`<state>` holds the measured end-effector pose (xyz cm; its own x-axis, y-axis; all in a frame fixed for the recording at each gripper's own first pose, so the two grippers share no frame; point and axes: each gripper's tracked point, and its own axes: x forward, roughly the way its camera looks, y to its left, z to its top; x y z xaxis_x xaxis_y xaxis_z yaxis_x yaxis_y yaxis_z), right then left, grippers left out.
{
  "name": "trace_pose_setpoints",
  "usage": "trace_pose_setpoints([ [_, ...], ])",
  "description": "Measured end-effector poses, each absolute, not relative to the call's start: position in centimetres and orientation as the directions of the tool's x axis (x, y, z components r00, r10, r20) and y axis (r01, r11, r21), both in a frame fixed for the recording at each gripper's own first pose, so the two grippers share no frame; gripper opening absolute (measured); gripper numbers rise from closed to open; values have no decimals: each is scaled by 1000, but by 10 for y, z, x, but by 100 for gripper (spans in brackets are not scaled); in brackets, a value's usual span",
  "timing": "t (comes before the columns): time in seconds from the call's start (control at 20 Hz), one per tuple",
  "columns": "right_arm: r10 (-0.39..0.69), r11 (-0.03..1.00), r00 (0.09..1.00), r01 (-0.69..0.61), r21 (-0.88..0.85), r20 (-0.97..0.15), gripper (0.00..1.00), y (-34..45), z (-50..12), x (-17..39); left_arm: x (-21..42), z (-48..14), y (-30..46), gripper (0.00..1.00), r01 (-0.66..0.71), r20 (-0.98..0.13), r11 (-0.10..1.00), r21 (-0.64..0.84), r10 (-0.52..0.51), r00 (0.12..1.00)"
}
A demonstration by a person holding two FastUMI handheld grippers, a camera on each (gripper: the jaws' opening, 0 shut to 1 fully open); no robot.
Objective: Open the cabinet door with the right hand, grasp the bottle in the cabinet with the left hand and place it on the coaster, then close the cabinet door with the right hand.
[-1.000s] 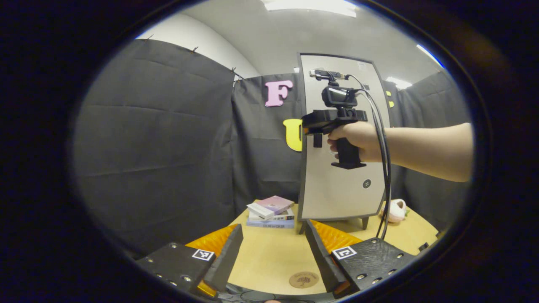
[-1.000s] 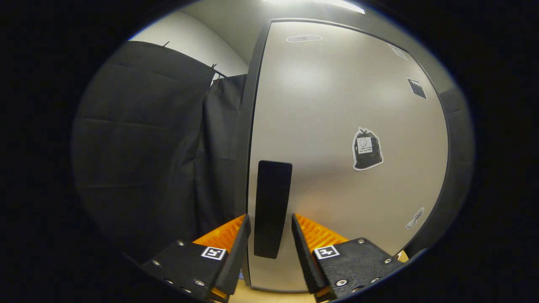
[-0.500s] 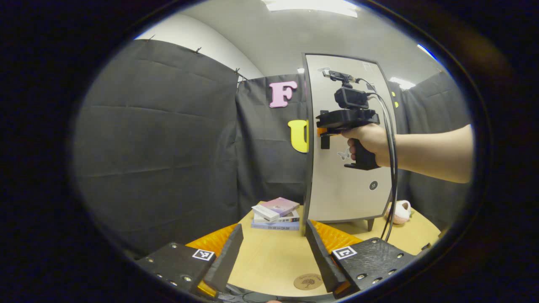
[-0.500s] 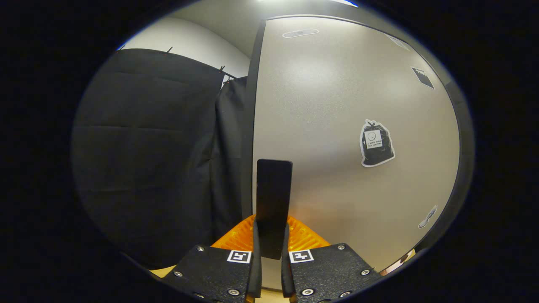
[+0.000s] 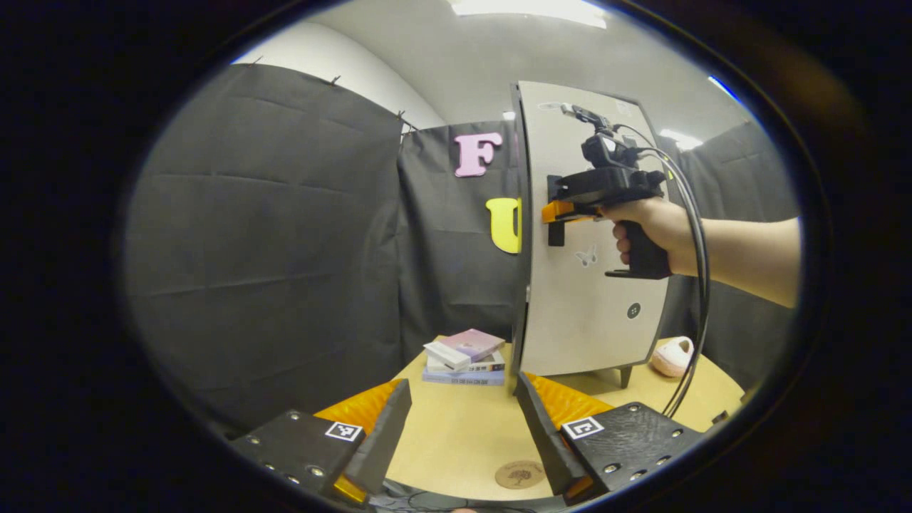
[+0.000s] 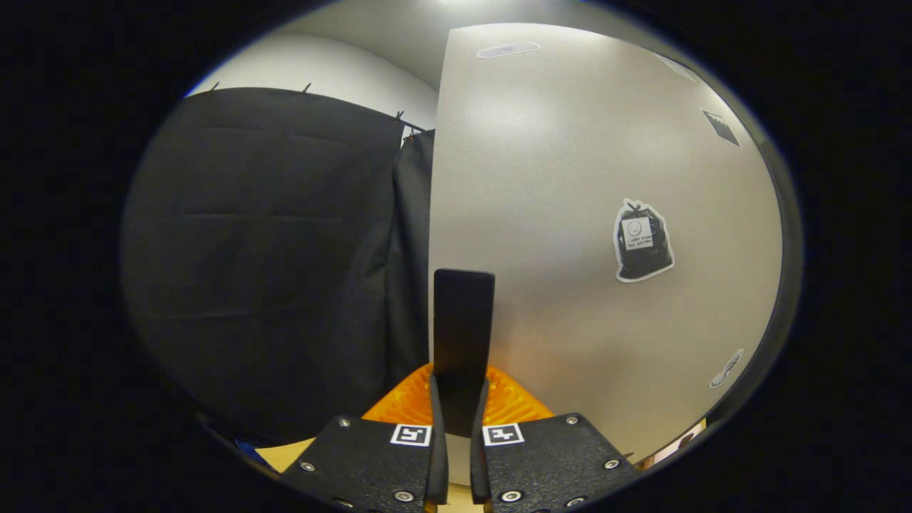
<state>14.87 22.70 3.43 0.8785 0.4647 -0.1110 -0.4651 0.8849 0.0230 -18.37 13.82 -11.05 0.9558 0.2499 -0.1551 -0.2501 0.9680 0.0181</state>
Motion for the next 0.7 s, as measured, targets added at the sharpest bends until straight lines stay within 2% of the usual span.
trace_pose_setpoints([
  [0.2,522,852,844,-522,34,-122,12,225,36,135,-190,-112,134,86,-241,-158,969,50,246,956],
  [0.25,539,842,834,-538,39,-123,12,224,37,132,-191,-114,131,89,-235,-158,971,44,239,958],
  [0.3,555,831,822,-555,41,-124,12,223,36,133,-190,-115,128,86,-228,-160,973,40,231,960],
  [0.7,672,740,731,-671,58,-117,12,212,30,127,-184,-112,116,86,-192,-162,978,85,203,966],
])
